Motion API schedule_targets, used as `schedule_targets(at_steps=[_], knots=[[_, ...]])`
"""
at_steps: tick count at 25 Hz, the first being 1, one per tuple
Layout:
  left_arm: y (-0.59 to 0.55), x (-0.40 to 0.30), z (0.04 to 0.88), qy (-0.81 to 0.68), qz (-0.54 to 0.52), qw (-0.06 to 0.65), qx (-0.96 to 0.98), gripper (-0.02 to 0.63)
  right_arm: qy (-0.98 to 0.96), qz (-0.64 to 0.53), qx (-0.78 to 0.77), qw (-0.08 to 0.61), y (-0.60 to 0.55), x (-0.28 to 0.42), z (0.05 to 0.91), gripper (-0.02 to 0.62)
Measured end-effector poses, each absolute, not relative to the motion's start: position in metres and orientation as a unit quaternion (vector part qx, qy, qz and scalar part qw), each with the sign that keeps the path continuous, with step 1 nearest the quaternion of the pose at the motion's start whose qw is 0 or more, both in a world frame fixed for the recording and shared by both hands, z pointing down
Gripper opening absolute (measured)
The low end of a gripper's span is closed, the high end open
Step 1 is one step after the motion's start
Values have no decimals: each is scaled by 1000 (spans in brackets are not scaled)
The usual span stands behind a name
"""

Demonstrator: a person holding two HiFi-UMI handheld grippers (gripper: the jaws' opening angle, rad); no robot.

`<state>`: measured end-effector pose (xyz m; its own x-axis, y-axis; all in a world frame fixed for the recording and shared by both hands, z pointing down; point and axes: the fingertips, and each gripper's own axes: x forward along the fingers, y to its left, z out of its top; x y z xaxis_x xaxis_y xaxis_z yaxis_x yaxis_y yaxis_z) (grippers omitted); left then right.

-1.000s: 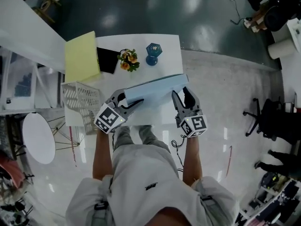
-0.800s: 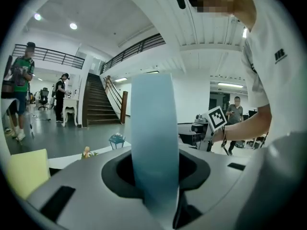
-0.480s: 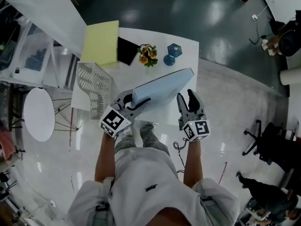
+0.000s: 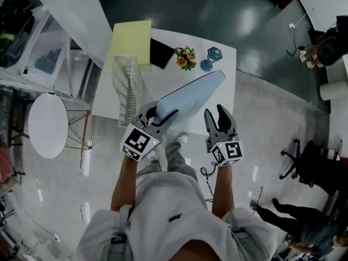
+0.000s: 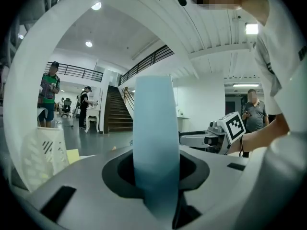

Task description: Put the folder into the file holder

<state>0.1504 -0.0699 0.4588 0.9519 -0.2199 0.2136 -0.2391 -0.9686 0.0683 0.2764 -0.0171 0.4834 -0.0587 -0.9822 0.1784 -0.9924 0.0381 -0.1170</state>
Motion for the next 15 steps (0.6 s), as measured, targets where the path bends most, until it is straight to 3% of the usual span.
schedule_targets(at_steps=[15], knots=[[-15, 7, 399, -183, 67, 29, 980, 150, -750, 81, 654, 53, 32, 126, 445, 195]])
